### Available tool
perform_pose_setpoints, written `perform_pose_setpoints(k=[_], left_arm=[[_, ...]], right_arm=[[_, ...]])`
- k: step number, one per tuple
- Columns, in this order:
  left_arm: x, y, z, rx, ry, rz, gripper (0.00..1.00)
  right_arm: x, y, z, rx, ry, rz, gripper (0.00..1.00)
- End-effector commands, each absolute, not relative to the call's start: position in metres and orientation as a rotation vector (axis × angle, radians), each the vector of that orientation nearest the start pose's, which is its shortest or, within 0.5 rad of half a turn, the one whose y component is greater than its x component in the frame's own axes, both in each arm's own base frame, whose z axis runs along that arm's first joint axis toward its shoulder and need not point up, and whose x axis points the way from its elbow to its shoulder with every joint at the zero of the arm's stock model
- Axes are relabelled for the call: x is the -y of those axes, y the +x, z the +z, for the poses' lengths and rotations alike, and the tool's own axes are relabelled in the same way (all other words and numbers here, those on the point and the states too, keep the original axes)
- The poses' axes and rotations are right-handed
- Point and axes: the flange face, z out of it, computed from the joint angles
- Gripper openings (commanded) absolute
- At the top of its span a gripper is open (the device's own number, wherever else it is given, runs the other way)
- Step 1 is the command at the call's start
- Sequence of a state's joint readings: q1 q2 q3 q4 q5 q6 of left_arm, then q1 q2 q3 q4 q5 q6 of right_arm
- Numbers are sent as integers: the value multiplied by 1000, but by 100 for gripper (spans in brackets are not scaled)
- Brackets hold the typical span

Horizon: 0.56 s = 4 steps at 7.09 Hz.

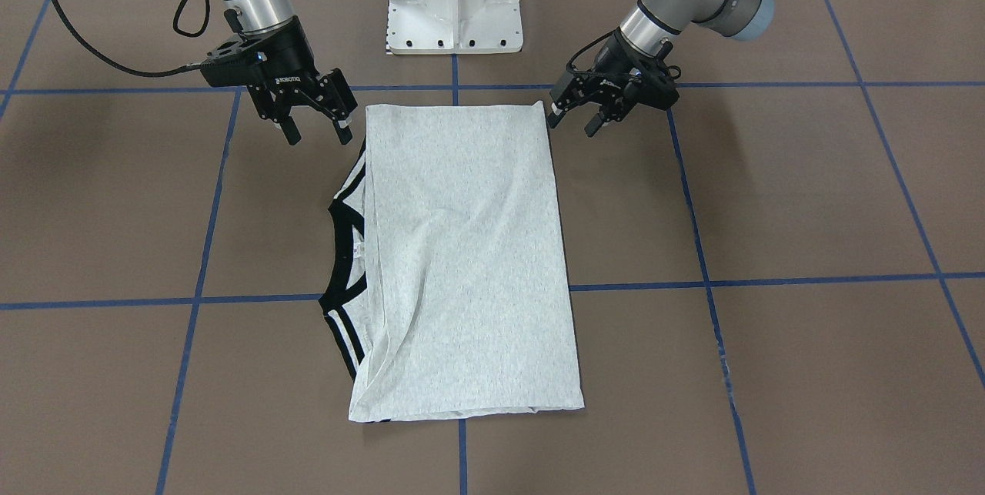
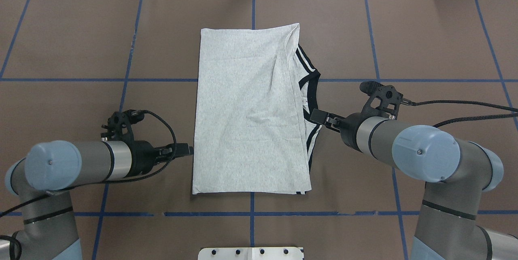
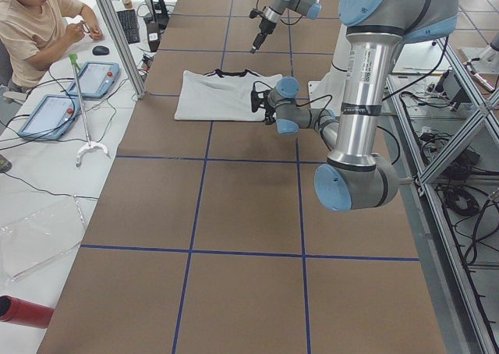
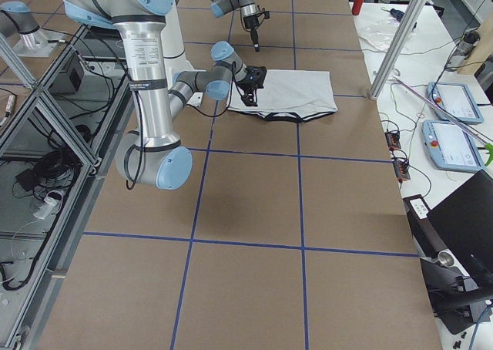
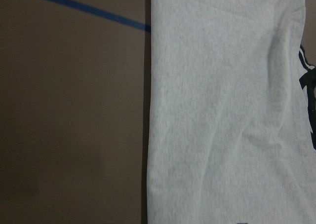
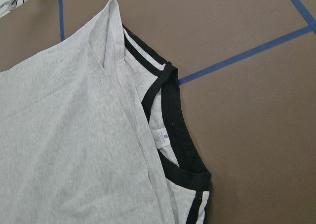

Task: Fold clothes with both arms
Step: 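Move the left gripper down to the shirt's edge nearest the robot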

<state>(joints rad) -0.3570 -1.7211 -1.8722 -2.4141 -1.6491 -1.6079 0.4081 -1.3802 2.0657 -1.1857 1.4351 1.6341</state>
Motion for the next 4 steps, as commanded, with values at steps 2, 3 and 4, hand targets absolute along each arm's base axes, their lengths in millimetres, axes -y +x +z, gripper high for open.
perform_pose_setpoints(k=[2,3,4], left_arm=[[262,493,350,-1277,62,-295,75],[261,494,349,-1279,58,-297,75],[259,499,347,-1282,57,-296,71]], right_arm=[[340,-418,291,1045,306,502,100],[340,-418,291,1045,306,502,100],[340,-418,291,1046,304,503,100]])
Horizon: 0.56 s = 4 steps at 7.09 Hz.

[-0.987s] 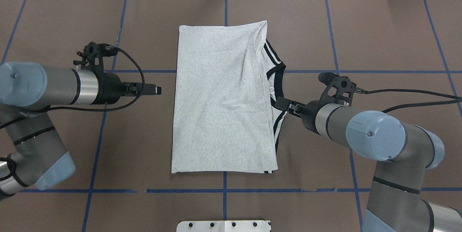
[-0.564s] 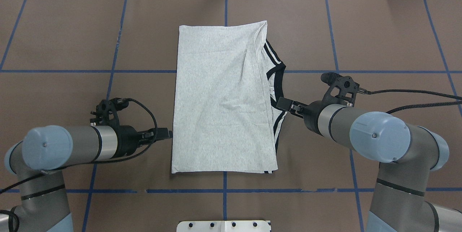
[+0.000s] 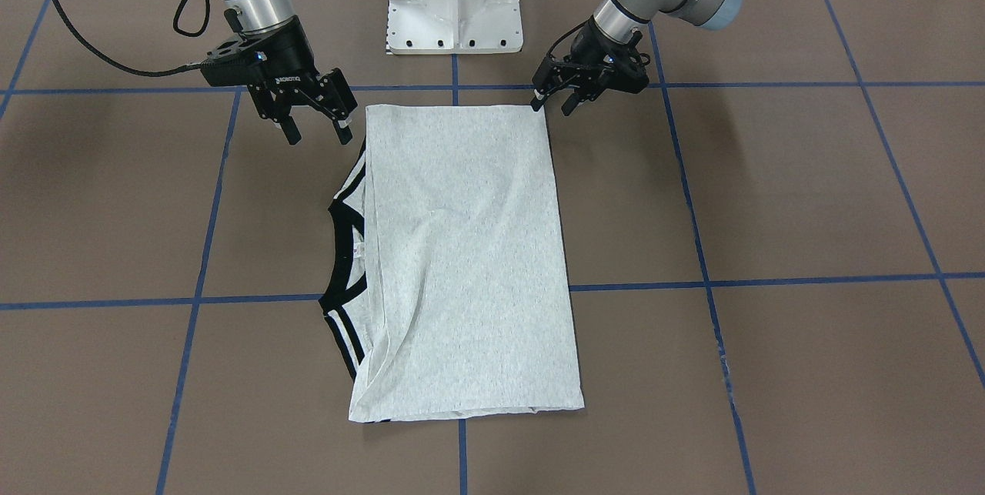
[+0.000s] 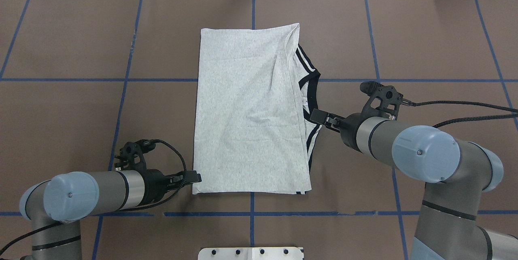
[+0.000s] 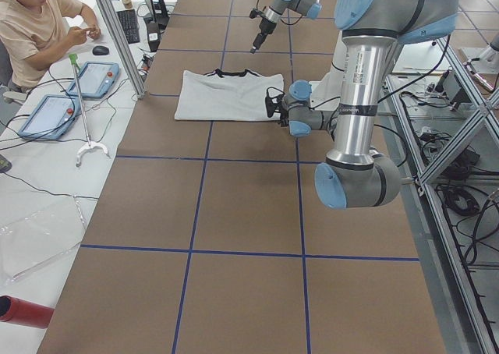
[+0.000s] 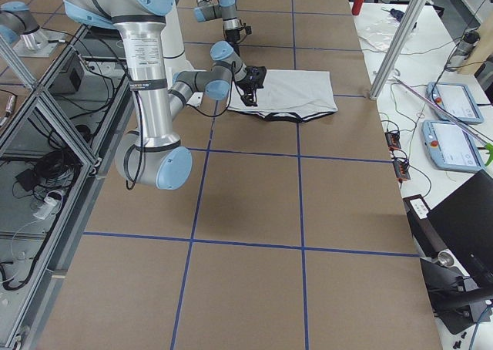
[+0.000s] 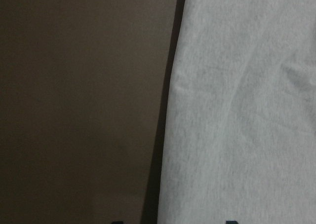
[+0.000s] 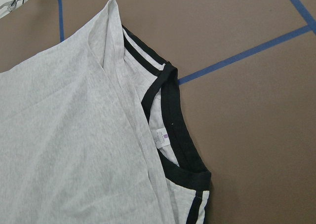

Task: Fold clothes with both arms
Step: 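Move the left gripper down to the shirt's edge nearest the robot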

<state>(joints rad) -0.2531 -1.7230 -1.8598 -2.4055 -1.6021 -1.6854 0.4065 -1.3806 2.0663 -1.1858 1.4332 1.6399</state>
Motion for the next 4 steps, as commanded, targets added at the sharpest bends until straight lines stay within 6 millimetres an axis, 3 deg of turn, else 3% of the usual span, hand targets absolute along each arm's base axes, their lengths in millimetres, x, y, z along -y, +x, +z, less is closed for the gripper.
perform_pose_setpoints(k=[1,4], left_arm=[[259,503,350,-1276,65,-302,69],[260,516,340,-1292,42,-330,68]], right_arm=[[339,-418,291,1045,304,502,100],[340,-419,293,1042,304,502,100]])
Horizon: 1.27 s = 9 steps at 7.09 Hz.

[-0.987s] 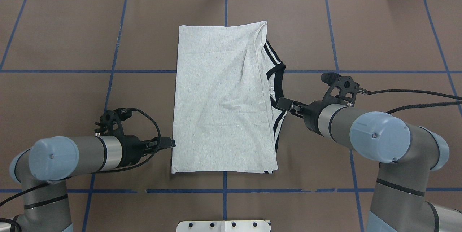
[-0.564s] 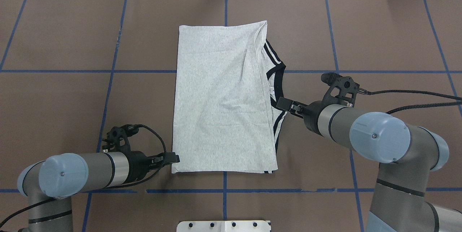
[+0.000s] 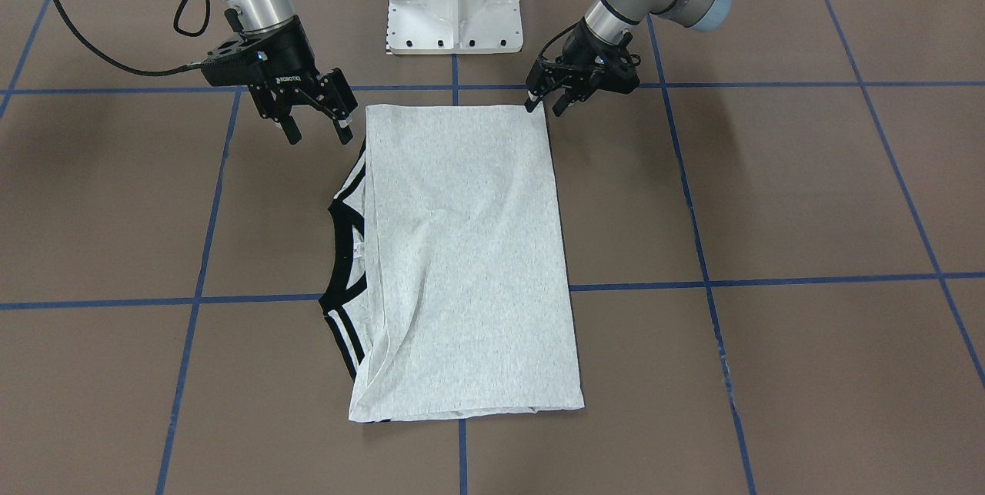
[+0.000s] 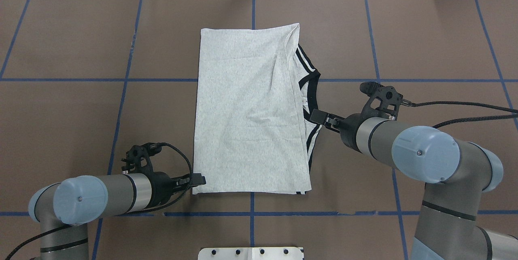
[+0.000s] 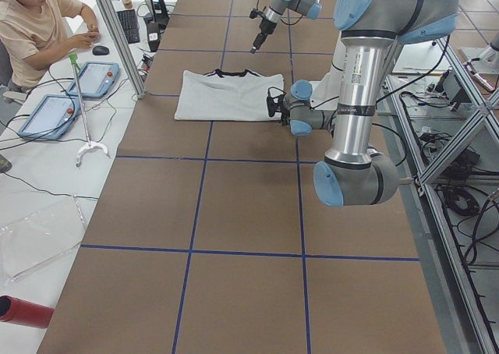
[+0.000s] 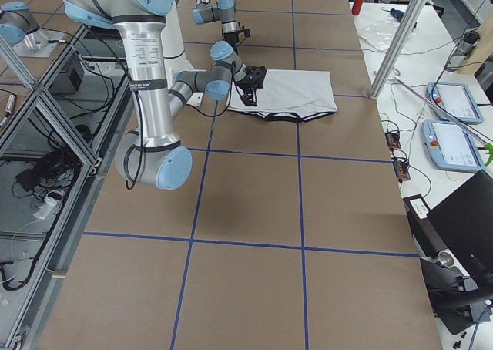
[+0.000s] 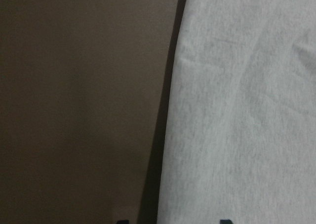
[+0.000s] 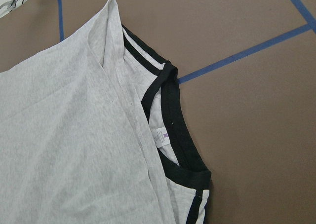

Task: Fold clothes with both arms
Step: 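Hold the left gripper at the near edge while the right gripper moves down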

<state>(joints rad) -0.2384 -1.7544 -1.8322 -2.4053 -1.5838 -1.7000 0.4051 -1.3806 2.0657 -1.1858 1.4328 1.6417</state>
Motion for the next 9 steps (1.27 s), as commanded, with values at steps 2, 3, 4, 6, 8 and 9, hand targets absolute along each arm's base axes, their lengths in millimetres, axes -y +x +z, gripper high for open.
perform_pose_setpoints(k=[2,3,4,6,8,9], left_arm=[[244,528,337,-1295,7,-321,67],[244,528,338,-1294,8,-323,67],[245,527,338,-1294,21,-332,63],[249,527,338,-1297,52,-368,14],[248,525,334,-1304,53,-369,0],[248,524,332,-1309,53,-369,0]], right_arm=[[340,-419,293,1042,303,503,100],[340,-419,293,1042,303,503,100],[340,-419,293,1042,303,503,100],[340,-421,295,1035,302,504,100],[337,-425,292,1048,279,532,98],[335,-429,285,1029,222,613,90]])
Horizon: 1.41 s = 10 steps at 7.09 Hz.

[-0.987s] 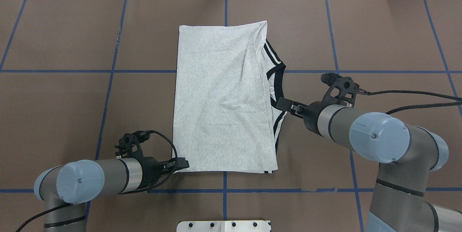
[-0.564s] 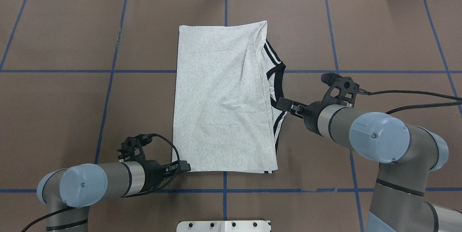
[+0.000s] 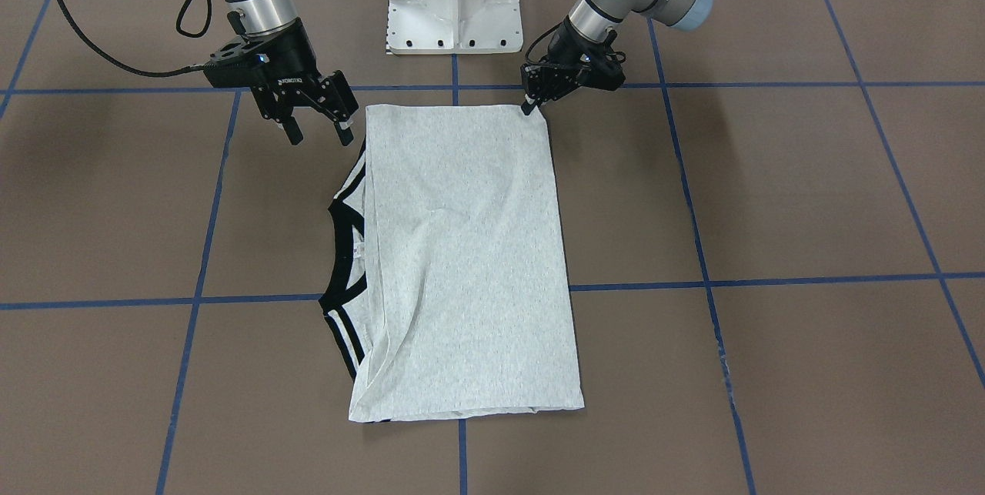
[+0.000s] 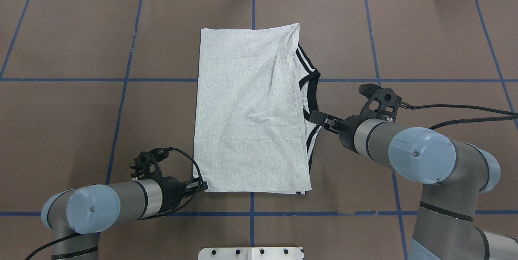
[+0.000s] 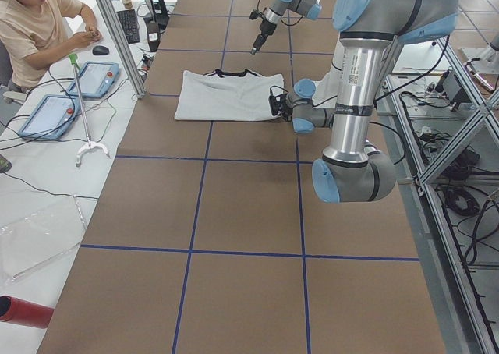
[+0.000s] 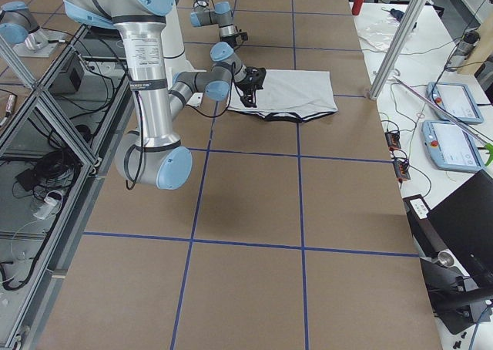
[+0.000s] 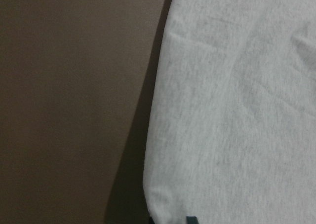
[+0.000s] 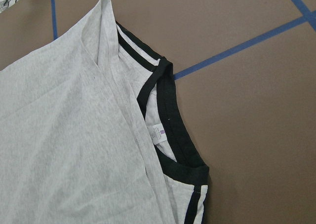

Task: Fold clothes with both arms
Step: 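Hold the left gripper at the near edge while the right gripper moves down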

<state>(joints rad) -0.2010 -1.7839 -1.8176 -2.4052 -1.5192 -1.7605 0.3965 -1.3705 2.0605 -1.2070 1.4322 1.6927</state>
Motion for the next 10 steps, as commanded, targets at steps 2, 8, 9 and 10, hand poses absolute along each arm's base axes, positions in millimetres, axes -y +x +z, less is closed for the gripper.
perform_pose_setpoints(k=[2,8,9,10], left_arm=[[248,524,330,-1312,55,-370,0],[249,522,327,-1320,55,-371,0],[249,522,326,-1321,55,-370,0],[249,521,325,-1323,55,-370,0]], right_arm=[[307,-481,248,952,67,767,80],[240,-557,276,879,77,810,84],[240,-559,277,876,78,810,84],[238,-560,278,874,79,808,84]])
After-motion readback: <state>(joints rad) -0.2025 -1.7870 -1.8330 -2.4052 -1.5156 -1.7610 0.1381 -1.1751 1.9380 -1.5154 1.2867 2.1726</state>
